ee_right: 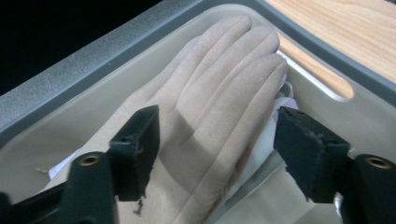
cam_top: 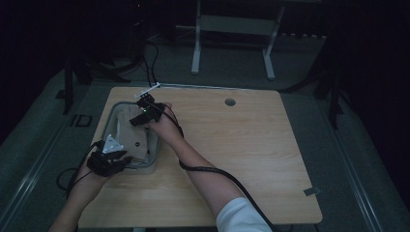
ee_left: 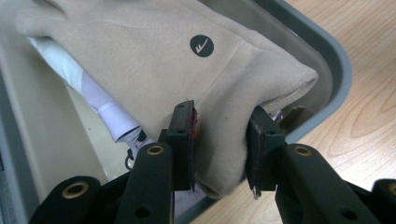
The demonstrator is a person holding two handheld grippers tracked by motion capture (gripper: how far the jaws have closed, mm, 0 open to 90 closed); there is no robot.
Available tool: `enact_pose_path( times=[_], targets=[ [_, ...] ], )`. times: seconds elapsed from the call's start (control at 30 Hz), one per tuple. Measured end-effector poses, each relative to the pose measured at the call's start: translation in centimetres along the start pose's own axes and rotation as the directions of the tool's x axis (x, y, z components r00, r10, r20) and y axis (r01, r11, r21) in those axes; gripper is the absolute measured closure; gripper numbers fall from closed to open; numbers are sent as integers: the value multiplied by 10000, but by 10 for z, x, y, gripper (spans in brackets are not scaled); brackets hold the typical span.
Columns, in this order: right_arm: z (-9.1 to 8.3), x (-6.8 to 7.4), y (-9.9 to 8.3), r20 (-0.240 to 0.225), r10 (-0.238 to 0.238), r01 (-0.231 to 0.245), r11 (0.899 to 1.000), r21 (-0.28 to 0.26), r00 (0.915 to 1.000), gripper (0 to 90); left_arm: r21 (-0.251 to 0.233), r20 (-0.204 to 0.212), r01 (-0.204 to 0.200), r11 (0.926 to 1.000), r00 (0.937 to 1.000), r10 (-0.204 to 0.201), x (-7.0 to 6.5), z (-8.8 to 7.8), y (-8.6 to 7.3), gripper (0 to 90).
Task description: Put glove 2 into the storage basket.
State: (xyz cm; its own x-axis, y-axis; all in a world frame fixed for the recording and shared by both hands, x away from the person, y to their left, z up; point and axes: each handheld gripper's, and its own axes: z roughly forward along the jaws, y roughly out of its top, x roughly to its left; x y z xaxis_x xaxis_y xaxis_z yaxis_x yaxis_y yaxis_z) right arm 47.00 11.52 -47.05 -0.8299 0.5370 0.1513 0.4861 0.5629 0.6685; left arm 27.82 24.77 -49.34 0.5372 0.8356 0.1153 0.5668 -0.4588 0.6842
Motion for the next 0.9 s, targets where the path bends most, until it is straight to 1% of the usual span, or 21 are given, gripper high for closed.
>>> enact_pose_path(
  times=[0.03, 0.07, 0.1, 0.13, 0.17, 0.23, 0.3, 0.33, 0.4, 0.43, 0.47, 0.5, 0.53, 0.57, 0.6, 0.63, 0.67, 0.73, 0.8, 0.83, 0.9],
  targets=[
    [-3, -1, 0, -15, -33, 33, 10000, -88, 10000, 295, -65, -6, 6, 10000, 10000, -6, -1, -2, 0, 649],
    [-5, -2, -1, -45, -51, 50, 9999, -128, 10000, 290, -127, 59, 58, 9999, 10000, -57, -3, -4, 0, 645],
    [-8, -2, -1, -226, -82, 78, 9998, -156, 9997, 277, -153, 39, 104, 9998, 9999, -104, -4, -6, 0, 638],
    [-11, -3, -1, -283, -77, 72, 9998, -183, 9996, 268, -171, 32, 159, 9997, 9999, -158, -5, -9, 0, 600],
    [-13, -3, -1, -232, -118, 114, 9998, -176, 9997, 249, -244, 67, 243, 9994, 9997, -242, -6, -12, 0, 572],
    [-17, -4, -2, -354, -85, 77, 9997, -228, 9993, 188, -372, -56, 352, 9987, 9994, -355, -7, -17, 1, 534],
    [-21, -4, -3, -370, -146, 137, 9996, -242, 9992, 185, -474, -147, 445, 9979, 9989, -452, -7, -21, 2, 470],
    [-23, -3, -3, -367, -191, 182, 9996, -236, 9991, 179, -606, -145, 551, 9966, 9983, -561, -7, -23, 3, 464],
    [-25, -3, -5, -360, -309, 302, 9993, -211, 9989, 177, -828, 13, 737, 9938, 9973, -738, -7, -27, 6, 391],
    [-27, -3, -7, -333, -378, 373, 9991, -181, 9987, 167, -970, 69, 911, 9911, 9958, -909, -7, -29, 7, 367],
    [-29, -3, -8, -347, -404, 396, 9989, -236, 9986, 168, -1135, 194, 988, 9886, 9951, -972, -7, -31, 9, 332],
    [-31, -3, -11, -469, -390, 377, 9989, -287, 9981, 168, -1198, 272, 1013, 9876, 9947, -988, -7, -31, 10, 263],
    [-32, -4, -12, -441, -385, 373, 9989, -280, 9983, 168, -1322, 281, 1102, 9851, 9938, -1074, -6, -31, 12, 238],
    [-34, -4, -14, -385, -483, 471, 9984, -328, 9981, 168, -1478, 348, 1198, 9817, 9927, -1159, -6, -30, 13, 231],
    [-36, -5, -16, -409, -531, 515, 9978, -409, 9977, 168, -1547, 398, 1293, 9795, 9914, -1246, -6, -28, 14, 190],
    [-38, -5, -18, -431, -531, 513, 9978, -416, 9977, 168, -1511, 504, 1310, 9798, 9909, -1247, -7, -26, 16, 156],
    [-39, -6, -21, -391, -560, 545, 9977, -396, 9977, 168, -1553, 643, 1283, 9795, 9907, -1196, -9, -22, 18, 153],
    [-44, -8, -25, -339, -611, 595, 9972, -456, 9976, 167, -1563, 630, 1145, 9811, 9924, -1058, -12, -17, 21, 153],
    [-49, -11, -29, -306, -697, 680, 9962, -549, 9971, 167, -1619, 767, 1085, 9808, 9923, -971, -17, -12, 24, 153],
    [-51, -13, -31, -344, -714, 692, 9957, -612, 9969, 167, -1640, 841, 1043, 9809, 9922, -915, -19, -10, 25, 153],
    [-56, -16, -36, -439, -725, 695, 9954, -660, 9964, 170, -1767, 987, 1056, 9786, 9911, -891, -22, -6, 28, 145]
  ],
)
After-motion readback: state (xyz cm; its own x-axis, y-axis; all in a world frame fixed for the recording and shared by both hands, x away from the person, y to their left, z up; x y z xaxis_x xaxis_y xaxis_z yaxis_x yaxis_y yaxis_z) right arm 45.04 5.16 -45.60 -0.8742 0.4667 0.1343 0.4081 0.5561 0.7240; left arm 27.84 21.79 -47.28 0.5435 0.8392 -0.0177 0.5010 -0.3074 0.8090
